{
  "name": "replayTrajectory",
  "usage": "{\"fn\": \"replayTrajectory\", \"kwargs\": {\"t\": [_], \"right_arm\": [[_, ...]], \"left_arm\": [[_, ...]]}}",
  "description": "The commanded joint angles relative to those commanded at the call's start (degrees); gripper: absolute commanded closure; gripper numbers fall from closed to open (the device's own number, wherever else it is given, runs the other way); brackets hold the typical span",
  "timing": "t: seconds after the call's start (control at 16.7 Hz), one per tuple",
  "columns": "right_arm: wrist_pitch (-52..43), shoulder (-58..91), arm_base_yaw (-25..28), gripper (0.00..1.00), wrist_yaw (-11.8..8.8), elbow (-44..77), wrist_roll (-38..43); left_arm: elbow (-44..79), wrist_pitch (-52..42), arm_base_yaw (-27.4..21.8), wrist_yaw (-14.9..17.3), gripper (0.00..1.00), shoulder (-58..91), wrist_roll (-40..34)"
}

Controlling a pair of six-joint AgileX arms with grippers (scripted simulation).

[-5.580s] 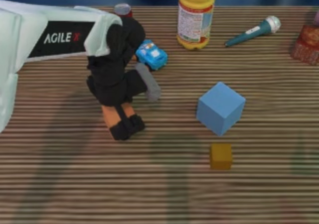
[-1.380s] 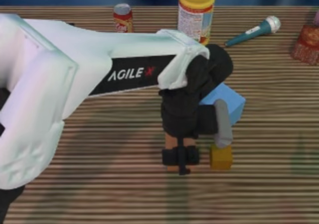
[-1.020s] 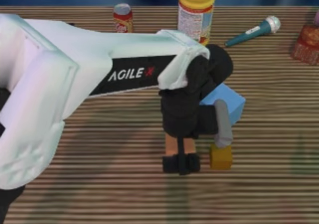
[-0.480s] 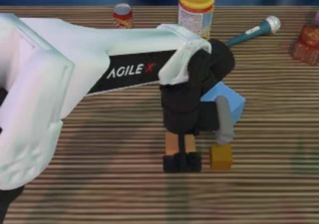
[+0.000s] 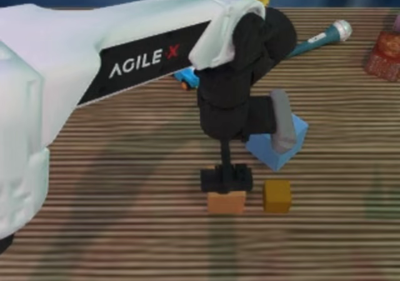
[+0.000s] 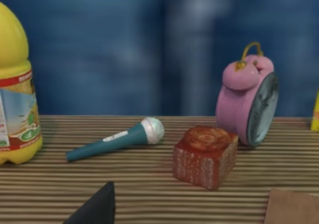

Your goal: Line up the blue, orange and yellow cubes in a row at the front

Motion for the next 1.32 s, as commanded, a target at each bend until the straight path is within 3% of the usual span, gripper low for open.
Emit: {"fn": "replayTrajectory", "kwargs": {"t": [0.3,0.54,1.32], "right_arm": [[-1.23,1.7,0.55,0.0,-0.08,1.73,-0.27],[-8.12,12.19,3.29,0.0,-0.16,12.28,-1.78],[-50.91,89.14,18.29,0.0,0.05,76.6,-10.77]], "left_arm": [[-1.47,0.99,0.39,-0.08,0.0,-1.27,-0.46],[-9.9,6.34,5.0,-0.5,0.0,-10.78,-3.77],[-71.8,43.89,33.32,-1.86,0.0,-83.98,-28.42]]}}
